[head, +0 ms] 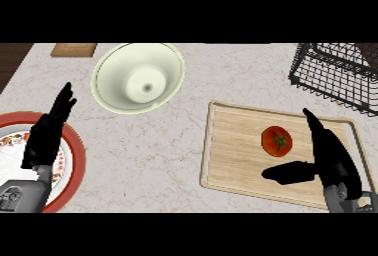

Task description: Pick the tomato from the tray and place it in the tiered basket

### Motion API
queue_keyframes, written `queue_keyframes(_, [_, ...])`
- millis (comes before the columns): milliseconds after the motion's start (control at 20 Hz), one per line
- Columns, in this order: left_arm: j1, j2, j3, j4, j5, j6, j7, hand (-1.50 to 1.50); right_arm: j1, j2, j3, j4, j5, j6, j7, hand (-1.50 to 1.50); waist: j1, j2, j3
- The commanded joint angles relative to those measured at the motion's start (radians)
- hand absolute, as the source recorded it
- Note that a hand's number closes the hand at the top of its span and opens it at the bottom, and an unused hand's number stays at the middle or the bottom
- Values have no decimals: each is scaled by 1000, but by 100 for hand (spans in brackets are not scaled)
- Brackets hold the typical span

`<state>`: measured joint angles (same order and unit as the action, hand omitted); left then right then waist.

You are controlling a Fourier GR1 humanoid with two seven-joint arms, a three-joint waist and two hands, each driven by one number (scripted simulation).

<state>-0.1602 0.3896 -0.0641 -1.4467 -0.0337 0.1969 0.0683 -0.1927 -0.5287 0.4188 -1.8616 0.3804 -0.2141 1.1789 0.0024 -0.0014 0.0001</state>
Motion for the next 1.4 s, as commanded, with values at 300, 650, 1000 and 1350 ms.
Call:
queue_keyframes(300, [61,-27,34,41,-14,-20,-94,0,-36,83,-70,72,-2,93,109,-150,-1,1,-1])
queue_keyframes(650, [20,-54,27,-35,-60,-22,23,0,-45,207,-79,247,59,76,-27,-150,2,1,0])
queue_keyframes(1000, [21,-78,49,27,-65,-34,-41,0,-37,272,-64,325,13,134,-93,150,1,2,0])
queue_keyframes(1350, [-21,-95,68,30,-96,-52,-10,0,-113,273,-52,362,141,209,-138,150,-2,1,0])
